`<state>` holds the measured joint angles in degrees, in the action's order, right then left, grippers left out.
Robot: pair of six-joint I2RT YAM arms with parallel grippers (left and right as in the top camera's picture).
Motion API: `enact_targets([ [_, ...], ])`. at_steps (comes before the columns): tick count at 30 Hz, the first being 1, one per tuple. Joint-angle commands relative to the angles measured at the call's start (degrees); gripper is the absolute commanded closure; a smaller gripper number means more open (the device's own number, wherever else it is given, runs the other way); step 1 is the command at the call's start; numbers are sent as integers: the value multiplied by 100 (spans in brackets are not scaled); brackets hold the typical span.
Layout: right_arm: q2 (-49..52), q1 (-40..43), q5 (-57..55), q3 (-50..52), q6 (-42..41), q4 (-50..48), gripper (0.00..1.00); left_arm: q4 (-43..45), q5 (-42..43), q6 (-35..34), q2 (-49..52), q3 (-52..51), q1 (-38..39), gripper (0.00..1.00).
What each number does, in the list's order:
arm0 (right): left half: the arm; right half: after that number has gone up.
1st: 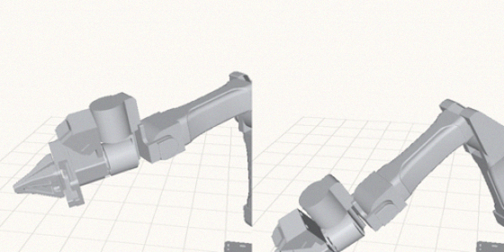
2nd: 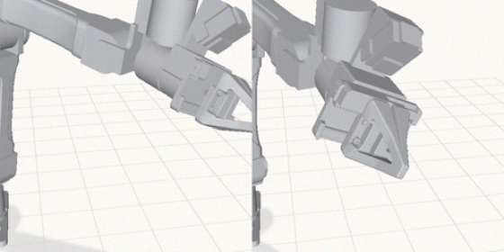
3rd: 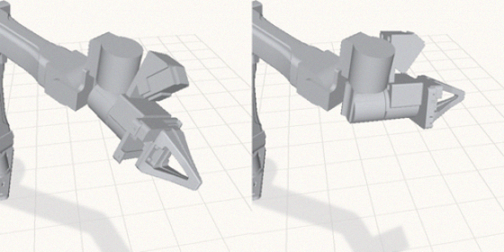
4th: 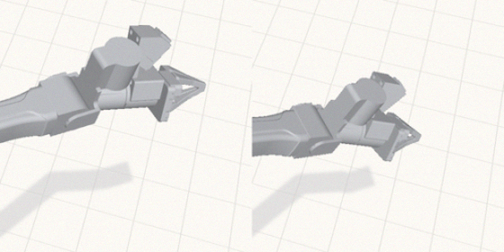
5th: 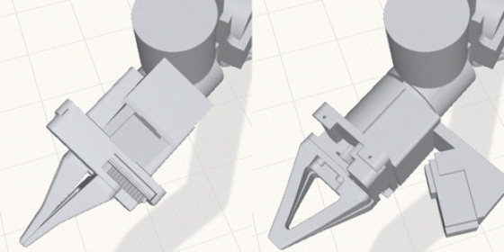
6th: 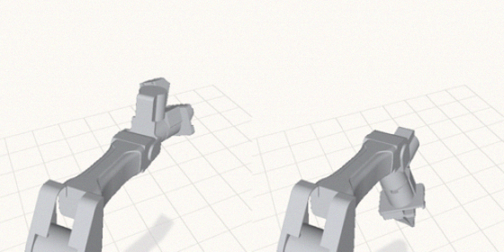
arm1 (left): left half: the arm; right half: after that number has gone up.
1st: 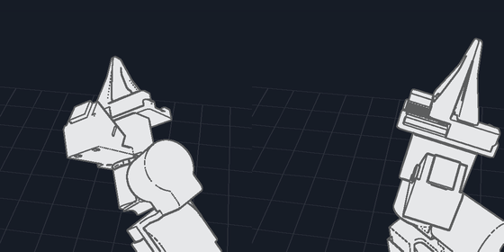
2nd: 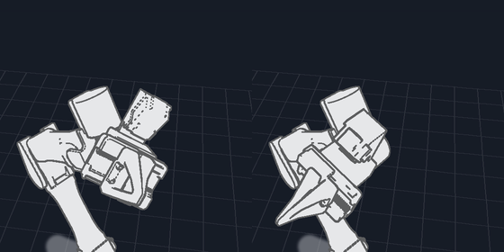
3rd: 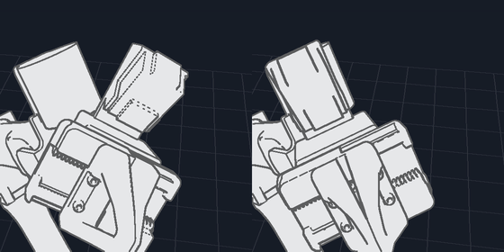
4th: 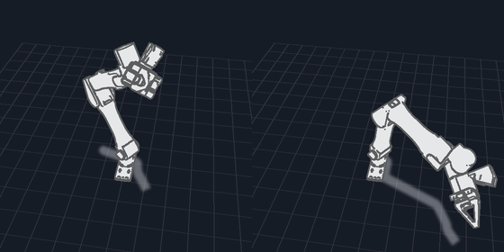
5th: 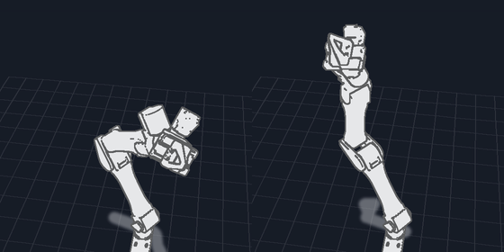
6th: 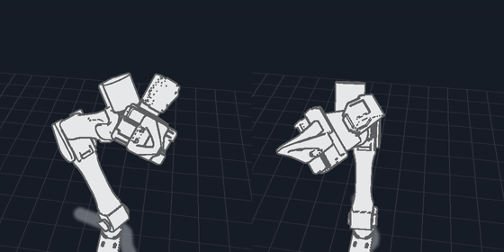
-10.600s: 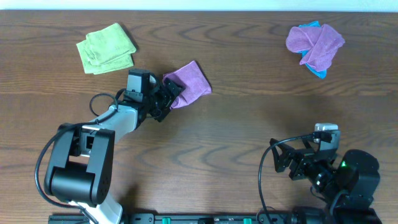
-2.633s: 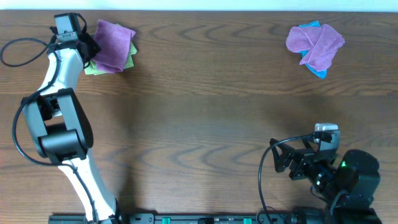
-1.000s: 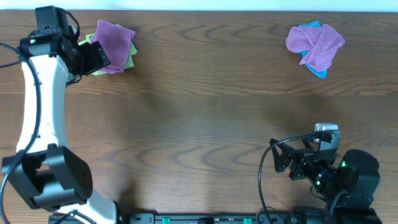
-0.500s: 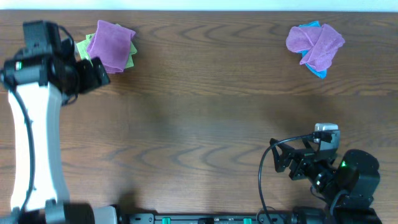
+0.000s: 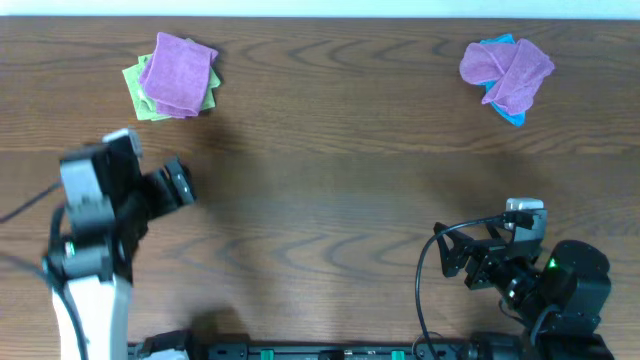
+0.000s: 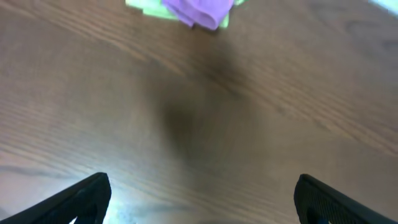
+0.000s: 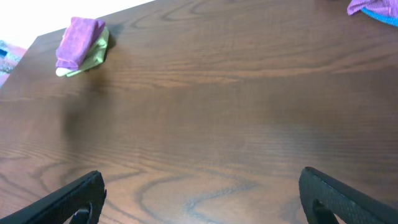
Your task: Fold the cloth
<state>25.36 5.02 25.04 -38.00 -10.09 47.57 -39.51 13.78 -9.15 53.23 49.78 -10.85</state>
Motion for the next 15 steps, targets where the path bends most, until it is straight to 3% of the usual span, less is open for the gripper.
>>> enact_targets([
  [1,-24,37,4,31,-59,7,1,249,66,17,-750,-597,7,4],
  [7,-24,37,4,31,-59,7,1,295,-15,17,-2247,-1558,81,5],
  [15,-24,37,4,31,-59,7,1,240,-866,31,-3569,-2465,675,5],
])
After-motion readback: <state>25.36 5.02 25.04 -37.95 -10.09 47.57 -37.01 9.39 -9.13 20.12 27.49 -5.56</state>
